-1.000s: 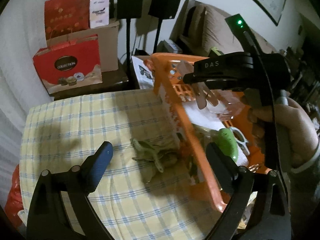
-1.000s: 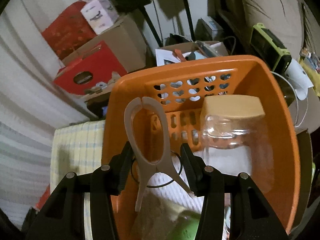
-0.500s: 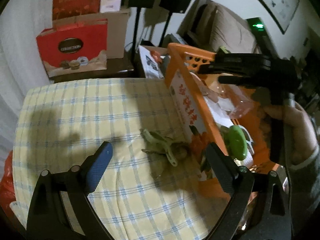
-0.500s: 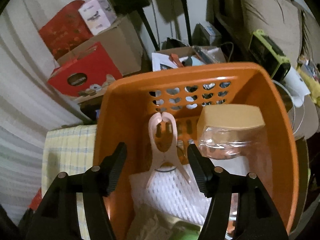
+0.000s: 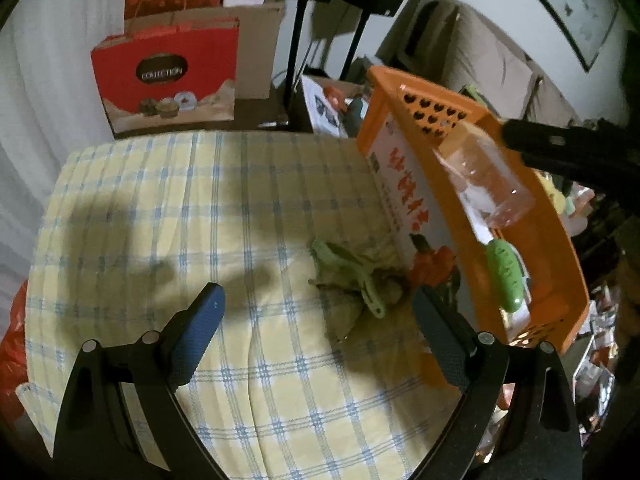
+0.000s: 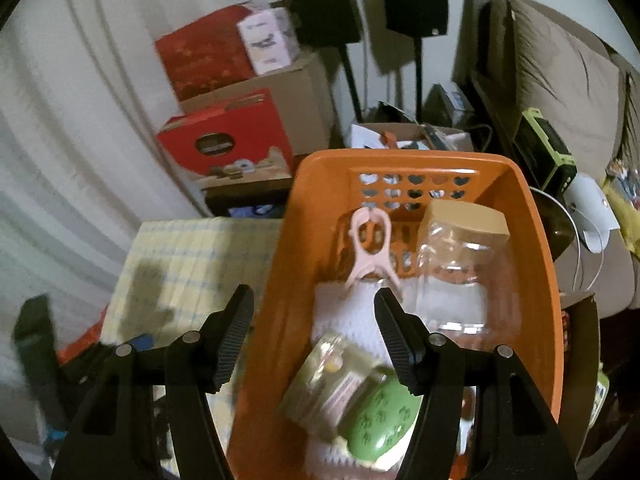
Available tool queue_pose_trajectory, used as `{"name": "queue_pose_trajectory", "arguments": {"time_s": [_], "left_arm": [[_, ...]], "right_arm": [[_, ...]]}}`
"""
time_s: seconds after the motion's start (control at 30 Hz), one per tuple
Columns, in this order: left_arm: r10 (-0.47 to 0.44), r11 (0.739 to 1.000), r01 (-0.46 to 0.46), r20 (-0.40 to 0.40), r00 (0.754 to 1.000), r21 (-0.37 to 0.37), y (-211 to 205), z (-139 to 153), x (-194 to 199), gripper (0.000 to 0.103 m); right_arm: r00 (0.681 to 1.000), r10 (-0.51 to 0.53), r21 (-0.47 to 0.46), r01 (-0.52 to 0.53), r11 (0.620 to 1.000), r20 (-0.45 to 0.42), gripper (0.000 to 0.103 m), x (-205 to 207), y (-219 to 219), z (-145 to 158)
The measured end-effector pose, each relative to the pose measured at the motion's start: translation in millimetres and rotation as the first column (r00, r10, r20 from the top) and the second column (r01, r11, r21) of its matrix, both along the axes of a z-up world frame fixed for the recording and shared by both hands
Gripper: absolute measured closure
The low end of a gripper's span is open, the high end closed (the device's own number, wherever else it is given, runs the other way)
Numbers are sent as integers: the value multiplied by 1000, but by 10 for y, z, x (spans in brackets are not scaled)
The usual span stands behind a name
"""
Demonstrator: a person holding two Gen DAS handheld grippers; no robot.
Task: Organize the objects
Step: 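Lower the pink clip into the basket with the right tool while the left returns to the table, then grasp the light green clip with the left tool and lift it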
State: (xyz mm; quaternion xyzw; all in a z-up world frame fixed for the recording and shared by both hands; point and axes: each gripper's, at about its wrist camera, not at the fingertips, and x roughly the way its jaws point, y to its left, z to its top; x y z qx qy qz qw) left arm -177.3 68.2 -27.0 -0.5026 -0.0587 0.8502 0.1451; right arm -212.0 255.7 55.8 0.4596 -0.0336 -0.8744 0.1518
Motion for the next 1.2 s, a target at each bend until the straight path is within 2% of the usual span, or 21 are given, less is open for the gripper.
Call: {"name": "queue_pose_trajectory", "arguments": {"time_s": [0.23,0.37,0.53,0.7,0.9,1.0,1.13,1.2], "left_arm": [[4,999,-2,38,999,-33,88,-240,-38,12],[1,998,3,49,999,-69,156,-343,-104,24],[-3,997,8,56,998,-76,256,-411,-185,26],[-10,998,14,76,997,-57,340,-472,-251,34],[-38,997,46,105,994,-70,472,-590,-302,59],[-33,997,39,86,996,-71,479,-573,-286,69],[-24,996,29,59,998,-85,367,-516,-262,95],[-16,996,21,54,998,-91,301,-497,-246,98]], "right_arm": [[999,38,-3,-38,999,-33,39,361,-39,94],[998,40,7,-40,999,-45,39,493,-23,112],[998,51,23,-50,998,-44,43,589,-19,94],[998,52,13,-52,999,-39,45,632,16,62],[998,56,11,-55,998,-29,46,636,26,15],[998,64,17,-63,998,-28,47,639,0,4],[996,84,19,-84,996,-26,47,666,-89,2],[995,99,17,-98,995,-23,47,677,-167,-8]]}}
